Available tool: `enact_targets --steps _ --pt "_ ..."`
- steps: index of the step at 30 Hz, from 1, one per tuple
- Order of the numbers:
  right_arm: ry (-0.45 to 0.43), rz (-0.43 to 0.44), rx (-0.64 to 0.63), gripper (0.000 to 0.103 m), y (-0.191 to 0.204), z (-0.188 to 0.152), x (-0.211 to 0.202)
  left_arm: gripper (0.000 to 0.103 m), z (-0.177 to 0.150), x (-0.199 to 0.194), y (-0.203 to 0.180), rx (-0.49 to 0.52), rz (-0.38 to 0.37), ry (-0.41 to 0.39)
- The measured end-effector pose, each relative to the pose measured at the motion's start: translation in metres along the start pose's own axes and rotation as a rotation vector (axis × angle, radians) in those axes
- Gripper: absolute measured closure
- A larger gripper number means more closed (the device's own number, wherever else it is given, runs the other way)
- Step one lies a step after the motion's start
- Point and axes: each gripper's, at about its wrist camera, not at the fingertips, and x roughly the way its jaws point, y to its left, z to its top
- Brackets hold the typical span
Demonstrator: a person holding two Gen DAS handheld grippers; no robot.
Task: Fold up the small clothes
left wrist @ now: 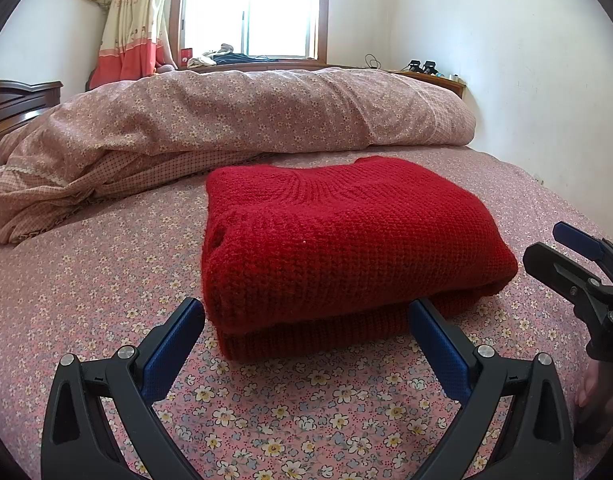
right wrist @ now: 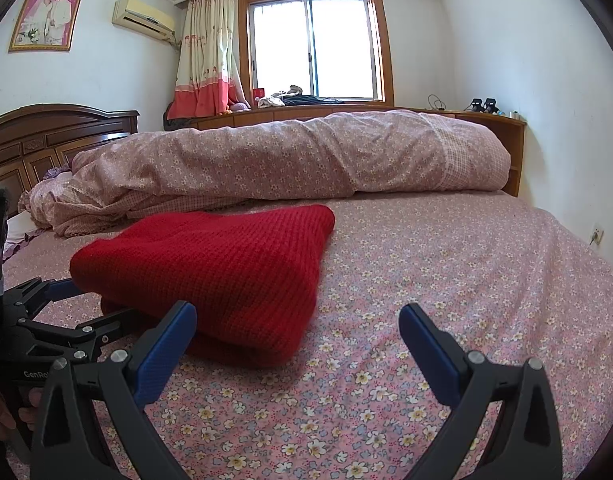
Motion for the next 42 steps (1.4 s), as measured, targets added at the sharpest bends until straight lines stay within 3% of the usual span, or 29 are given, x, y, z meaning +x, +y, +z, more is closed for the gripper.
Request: enact_targets --steps 42 --pt "0.010 0.000 -0.005 0.000 -0.0026 -0.0023 0.0031 0.004 -0.0002 0.0000 -0.0005 0.001 -0.001 0.001"
